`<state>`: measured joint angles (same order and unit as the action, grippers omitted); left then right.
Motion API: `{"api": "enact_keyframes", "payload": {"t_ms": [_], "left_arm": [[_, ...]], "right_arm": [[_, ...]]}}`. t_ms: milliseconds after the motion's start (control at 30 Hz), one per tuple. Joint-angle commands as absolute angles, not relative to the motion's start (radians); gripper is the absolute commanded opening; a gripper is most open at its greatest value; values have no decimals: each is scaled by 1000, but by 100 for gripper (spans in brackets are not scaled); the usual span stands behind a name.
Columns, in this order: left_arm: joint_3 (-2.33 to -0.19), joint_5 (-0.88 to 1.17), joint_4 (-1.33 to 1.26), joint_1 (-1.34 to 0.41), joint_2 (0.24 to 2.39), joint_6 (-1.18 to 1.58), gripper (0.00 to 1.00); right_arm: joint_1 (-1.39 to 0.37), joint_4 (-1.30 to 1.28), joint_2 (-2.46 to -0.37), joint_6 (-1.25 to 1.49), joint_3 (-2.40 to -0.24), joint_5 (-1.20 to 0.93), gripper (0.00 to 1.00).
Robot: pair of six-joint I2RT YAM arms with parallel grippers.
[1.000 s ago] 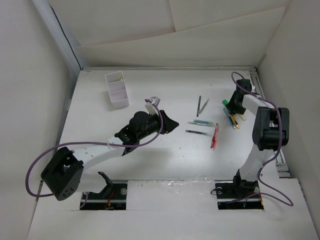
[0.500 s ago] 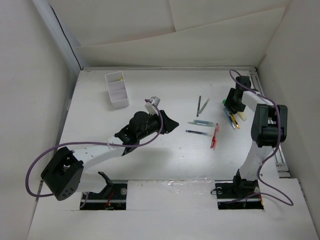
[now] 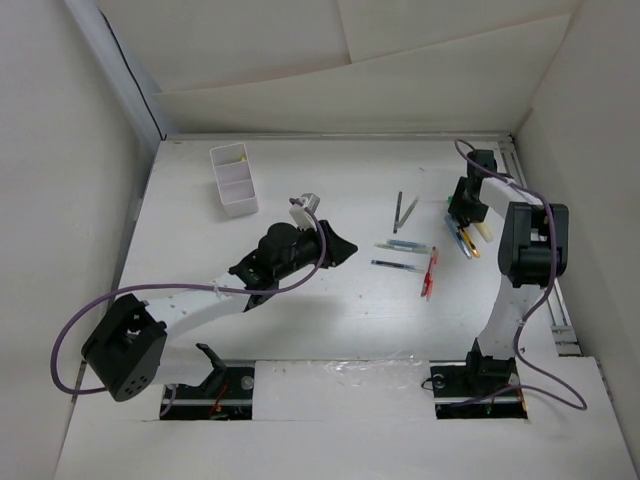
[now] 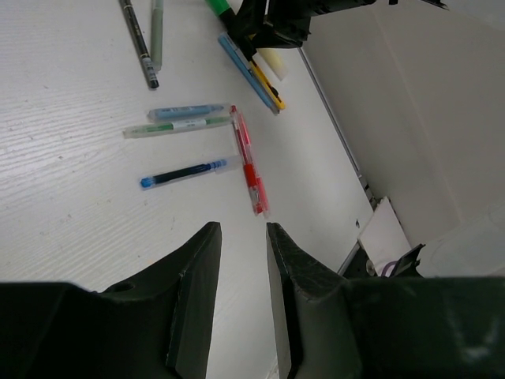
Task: Sort the stationery into containers
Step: Pick up the stationery from the center of the board.
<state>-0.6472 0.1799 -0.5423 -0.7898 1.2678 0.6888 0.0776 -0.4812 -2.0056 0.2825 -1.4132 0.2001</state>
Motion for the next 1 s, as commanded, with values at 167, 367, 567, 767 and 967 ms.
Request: {"api": "enact_keyframes", "payload": {"t_ms": [167,367,567,767,967], "left_arm": [[-635,176,-583,-782,1218,683,25],[-635,187,-583,-782,1218,683,25],[-635,187,-583,-782,1218,683,25],[-626,178,-574,-773,1209,683,25],[-626,204,-574,-747,1209,693,26]], "right_arm": [[44,-526,-2042,264,-1497,184,43],[32,-537,-2042,255,-1493,196,52],[32,-537,-2042,255,-1493,196,32],[21,-494,-2007,255,-1471,196,5],[-35,-472,-1895,255,-1434,235,1]]}}
